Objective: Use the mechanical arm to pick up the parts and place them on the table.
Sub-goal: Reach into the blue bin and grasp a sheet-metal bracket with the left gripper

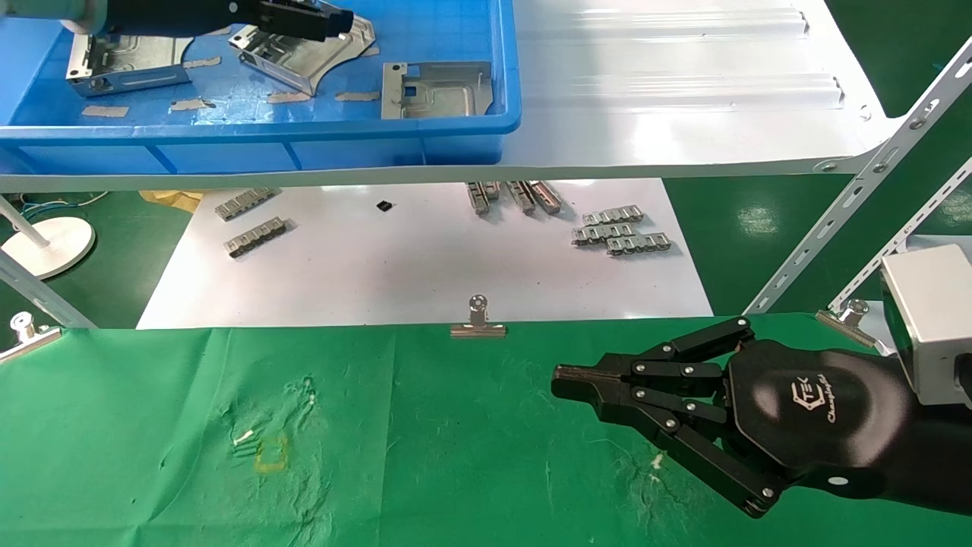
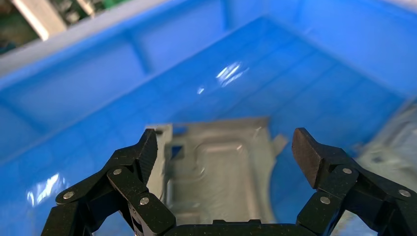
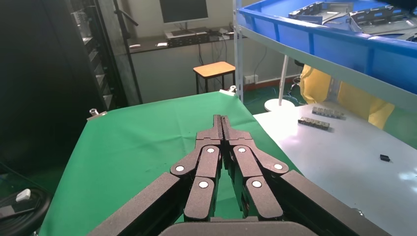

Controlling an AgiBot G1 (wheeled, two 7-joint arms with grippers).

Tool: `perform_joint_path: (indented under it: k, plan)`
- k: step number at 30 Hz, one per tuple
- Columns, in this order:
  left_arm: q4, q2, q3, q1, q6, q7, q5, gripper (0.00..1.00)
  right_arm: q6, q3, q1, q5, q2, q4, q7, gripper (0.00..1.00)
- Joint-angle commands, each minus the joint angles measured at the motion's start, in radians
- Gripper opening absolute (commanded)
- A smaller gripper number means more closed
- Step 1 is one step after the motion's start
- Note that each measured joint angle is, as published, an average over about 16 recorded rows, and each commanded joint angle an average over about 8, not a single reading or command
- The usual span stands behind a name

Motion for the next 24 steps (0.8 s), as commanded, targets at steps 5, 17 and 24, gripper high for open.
perform_joint_path:
  k: [5, 17, 24]
  plan:
    - [0.068, 0.033, 0.027, -0.024, -0.066, -0.01, 0.042, 0.0, 0.0, 0.0, 0.0, 0.0, 0.0, 0.0, 0.0, 1.0]
    - [0.095, 0.021, 0.029, -0.022, -0.08, 0.002, 0.046, 0.0, 0.0, 0.0, 0.0, 0.0, 0.0, 0.0, 0.0, 1.0]
    - [0.1, 0.024, 0.021, -0.009, -0.151, 0.008, 0.034, 0.0, 0.0, 0.0, 0.0, 0.0, 0.0, 0.0, 0.0, 1.0]
